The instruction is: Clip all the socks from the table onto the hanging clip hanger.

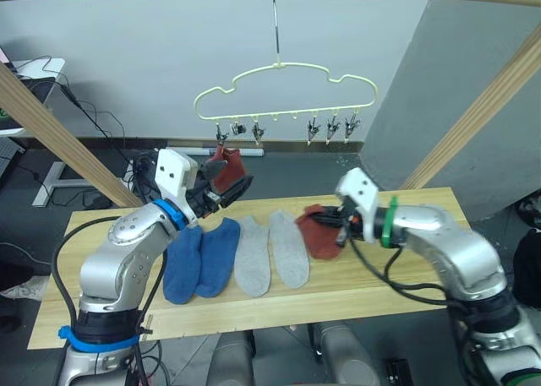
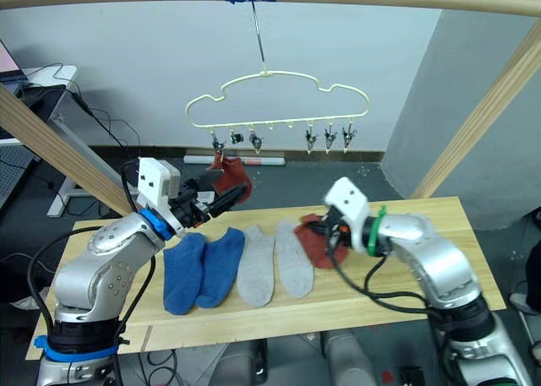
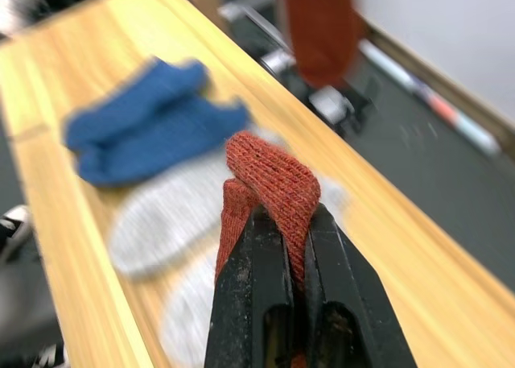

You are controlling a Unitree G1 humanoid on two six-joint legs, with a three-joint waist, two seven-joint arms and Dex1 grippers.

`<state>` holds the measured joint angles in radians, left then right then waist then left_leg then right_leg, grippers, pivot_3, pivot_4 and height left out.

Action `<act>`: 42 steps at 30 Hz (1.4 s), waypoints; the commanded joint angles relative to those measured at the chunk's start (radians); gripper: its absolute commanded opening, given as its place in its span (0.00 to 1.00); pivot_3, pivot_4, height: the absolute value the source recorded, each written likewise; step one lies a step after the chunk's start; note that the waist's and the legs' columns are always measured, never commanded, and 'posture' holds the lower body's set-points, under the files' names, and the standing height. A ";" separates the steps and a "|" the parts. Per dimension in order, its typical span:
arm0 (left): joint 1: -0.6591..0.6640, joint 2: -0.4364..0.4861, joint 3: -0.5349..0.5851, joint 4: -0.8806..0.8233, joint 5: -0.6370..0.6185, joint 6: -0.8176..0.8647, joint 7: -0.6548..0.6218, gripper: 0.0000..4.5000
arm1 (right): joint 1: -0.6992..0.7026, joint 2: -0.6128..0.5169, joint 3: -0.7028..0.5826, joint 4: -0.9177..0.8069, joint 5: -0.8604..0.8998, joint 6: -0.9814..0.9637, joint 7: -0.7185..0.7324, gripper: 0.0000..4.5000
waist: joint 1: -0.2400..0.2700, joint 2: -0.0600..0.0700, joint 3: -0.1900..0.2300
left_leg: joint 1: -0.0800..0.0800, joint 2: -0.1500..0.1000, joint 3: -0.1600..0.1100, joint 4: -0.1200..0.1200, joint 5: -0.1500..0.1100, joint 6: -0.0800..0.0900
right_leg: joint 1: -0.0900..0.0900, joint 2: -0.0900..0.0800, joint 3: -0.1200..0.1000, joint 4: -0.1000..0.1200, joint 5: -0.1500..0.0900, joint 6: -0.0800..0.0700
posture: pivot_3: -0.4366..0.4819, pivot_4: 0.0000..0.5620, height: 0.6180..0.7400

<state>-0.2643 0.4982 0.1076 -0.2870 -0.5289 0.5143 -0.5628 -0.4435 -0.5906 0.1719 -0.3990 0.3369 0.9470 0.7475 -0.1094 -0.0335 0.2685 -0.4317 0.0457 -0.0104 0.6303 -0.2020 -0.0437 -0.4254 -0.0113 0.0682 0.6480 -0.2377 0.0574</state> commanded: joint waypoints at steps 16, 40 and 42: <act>-0.018 -0.157 -0.026 0.007 0.210 -0.255 0.163 0.87 | 0.084 -0.090 0.034 -0.077 -0.085 -0.242 0.019 0.90 | 0.001 0.000 0.000 | 0.000 0.000 0.001 0.000 0.000 0.000 | 0.000 0.001 0.001 0.000 0.000 0.001 | 0.29 0.49 1.00; -0.140 -0.326 -0.051 0.221 0.361 -0.446 0.318 0.63 | 0.069 -0.103 -0.047 -0.194 0.021 -0.196 0.023 0.91 | -0.004 -0.001 0.001 | 0.000 0.000 0.001 0.001 0.000 0.000 | 0.001 0.001 0.001 0.000 0.000 0.002 | 0.22 0.52 1.00; -0.154 -0.330 -0.049 0.238 0.366 -0.457 0.323 0.63 | 0.068 -0.102 -0.051 -0.192 0.021 -0.195 0.022 0.91 | -0.004 -0.001 0.001 | 0.000 0.000 0.001 0.001 0.000 0.000 | 0.001 0.001 0.001 0.000 0.000 0.002 | 0.22 0.52 1.00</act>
<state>-0.4027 0.1722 0.0550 -0.0394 -0.1739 0.0909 -0.2483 -0.3670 -0.6876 0.1481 -0.5578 0.3410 0.7537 0.7704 -0.1135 -0.0341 0.2691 -0.4318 0.0455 -0.0092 0.6313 -0.2020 -0.0436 -0.4248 -0.0106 0.0695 0.6477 -0.2373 0.0591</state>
